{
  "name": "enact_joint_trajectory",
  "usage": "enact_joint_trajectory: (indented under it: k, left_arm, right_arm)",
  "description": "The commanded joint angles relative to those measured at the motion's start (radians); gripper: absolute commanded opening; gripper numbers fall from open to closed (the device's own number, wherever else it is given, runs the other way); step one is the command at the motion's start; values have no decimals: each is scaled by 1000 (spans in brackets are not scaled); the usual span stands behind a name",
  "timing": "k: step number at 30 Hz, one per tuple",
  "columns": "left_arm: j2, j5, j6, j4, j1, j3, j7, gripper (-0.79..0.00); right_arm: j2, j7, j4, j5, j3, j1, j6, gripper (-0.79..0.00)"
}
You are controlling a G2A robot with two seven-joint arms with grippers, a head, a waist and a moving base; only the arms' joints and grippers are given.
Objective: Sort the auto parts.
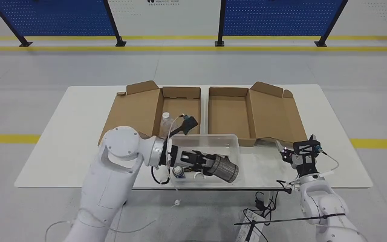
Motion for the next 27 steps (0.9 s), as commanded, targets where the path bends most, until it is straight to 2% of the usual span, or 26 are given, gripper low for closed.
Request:
enact_joint_trajectory:
  k: [1, 18, 23, 27]
  left_arm:
    - [2, -32, -16, 8, -2, 1, -6, -785]
    - [32, -27, -34, 56, -18, 45, 12, -785]
    - [41, 24, -18, 69, -33, 56, 51, -785]
    - [51, 129, 14, 86, -59, 71, 85, -785]
  right_arm:
    - [0, 0, 0, 0, 0, 0, 0, 0]
    - [0, 0, 0, 0, 0, 0, 0, 0]
    - [0, 0, 0, 0, 0, 0, 0, 0]
    - [0, 0, 0, 0, 0, 0, 0, 0]
